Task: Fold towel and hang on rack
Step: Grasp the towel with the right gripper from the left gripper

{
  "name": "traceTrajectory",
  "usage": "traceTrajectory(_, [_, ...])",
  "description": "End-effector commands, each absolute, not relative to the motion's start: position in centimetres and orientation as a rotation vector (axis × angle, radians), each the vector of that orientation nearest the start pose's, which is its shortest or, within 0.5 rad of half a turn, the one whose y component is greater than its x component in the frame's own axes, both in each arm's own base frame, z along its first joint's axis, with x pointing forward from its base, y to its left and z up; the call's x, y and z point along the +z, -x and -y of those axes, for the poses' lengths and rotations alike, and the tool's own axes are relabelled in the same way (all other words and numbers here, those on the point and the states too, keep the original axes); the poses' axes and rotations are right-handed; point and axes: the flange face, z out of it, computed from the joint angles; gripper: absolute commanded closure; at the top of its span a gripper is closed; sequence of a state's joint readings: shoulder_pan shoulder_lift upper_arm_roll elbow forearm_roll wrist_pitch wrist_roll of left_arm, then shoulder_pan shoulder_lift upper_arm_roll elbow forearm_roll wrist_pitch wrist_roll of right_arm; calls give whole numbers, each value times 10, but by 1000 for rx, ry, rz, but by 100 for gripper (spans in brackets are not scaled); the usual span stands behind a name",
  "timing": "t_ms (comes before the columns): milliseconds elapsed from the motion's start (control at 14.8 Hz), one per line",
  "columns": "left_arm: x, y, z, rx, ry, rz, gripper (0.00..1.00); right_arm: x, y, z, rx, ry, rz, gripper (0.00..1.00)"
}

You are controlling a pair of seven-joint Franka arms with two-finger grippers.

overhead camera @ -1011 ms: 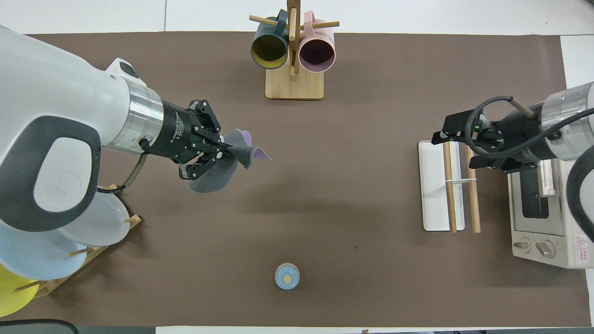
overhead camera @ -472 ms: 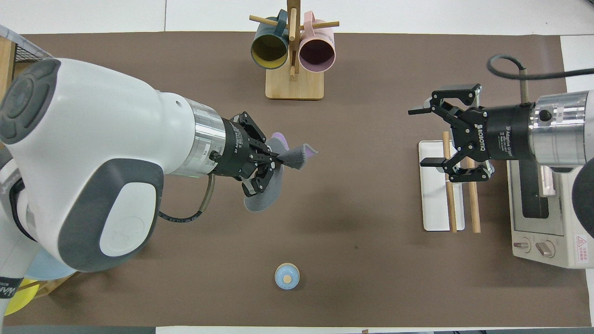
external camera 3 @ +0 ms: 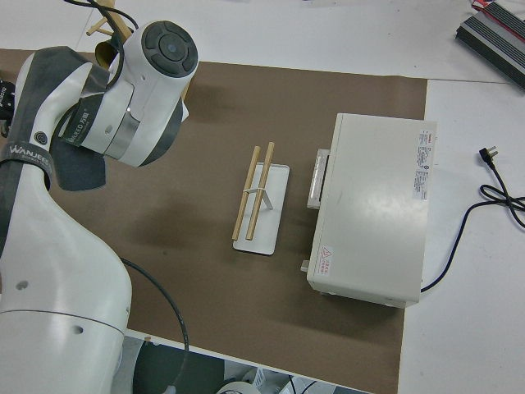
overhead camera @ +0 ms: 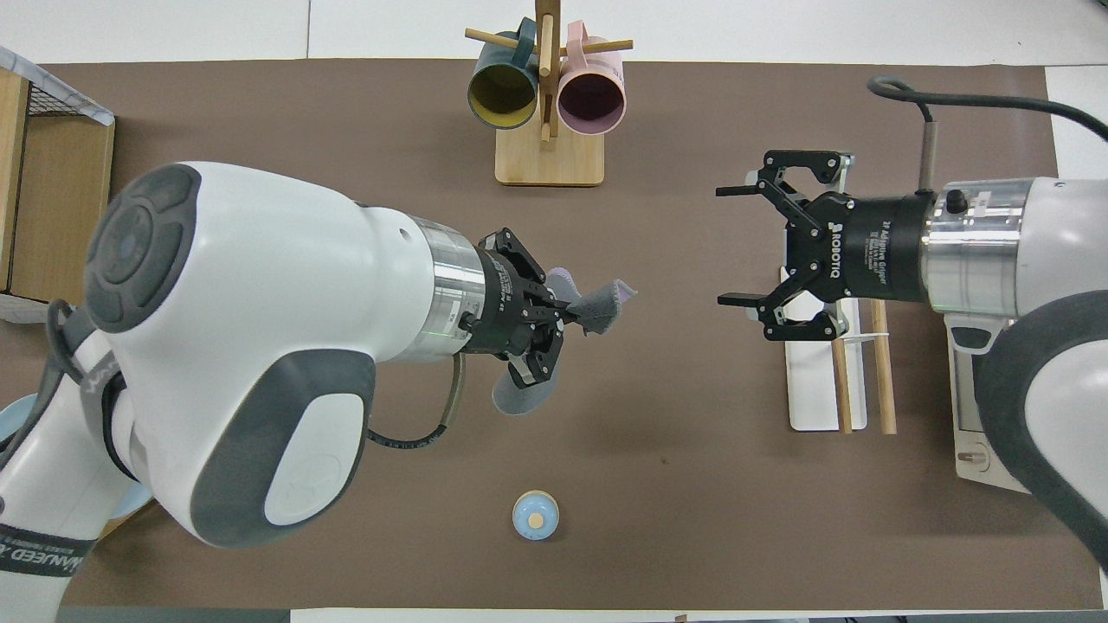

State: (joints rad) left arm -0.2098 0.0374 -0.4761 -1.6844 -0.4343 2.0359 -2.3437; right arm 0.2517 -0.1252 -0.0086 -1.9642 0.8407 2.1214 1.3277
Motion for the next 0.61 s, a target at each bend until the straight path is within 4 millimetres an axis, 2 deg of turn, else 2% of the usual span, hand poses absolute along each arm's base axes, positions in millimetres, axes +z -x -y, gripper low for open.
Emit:
traceTrajectory(0, [606,-439,403,-547,-1666,-2166,100,563,-508,-170,478,1762,-1575,0])
traceTrajectory(337, [606,-431,414,-519,-1632,-2186,100,556,-497,-174,502,1780,-1576,0])
traceTrajectory(472, [606,-430,414,-521,-1626,-2189,100,554,-492,-187,523,1805,-1557,0])
traceTrajectory(539, [606,-429,415,-521,-1628,-2188,100,550,-490,-188,527,1810,-1559,0])
